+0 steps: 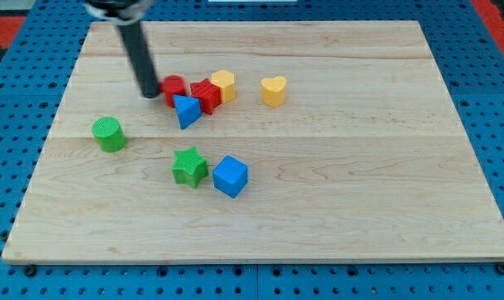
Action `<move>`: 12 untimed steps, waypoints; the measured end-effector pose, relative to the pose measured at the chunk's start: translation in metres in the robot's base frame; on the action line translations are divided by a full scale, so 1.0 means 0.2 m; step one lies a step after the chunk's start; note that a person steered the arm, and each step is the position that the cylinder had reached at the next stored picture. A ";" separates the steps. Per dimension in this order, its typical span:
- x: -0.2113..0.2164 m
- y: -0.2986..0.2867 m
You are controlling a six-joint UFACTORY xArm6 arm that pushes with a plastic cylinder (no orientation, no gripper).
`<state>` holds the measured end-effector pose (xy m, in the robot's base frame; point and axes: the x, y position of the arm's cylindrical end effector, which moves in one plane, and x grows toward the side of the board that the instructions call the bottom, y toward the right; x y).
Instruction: Place the red circle above the red star
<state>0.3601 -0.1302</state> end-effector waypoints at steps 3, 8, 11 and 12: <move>0.00 -0.02; 0.03 0.21; 0.11 -0.25; -0.07 -0.32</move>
<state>0.3469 -0.1943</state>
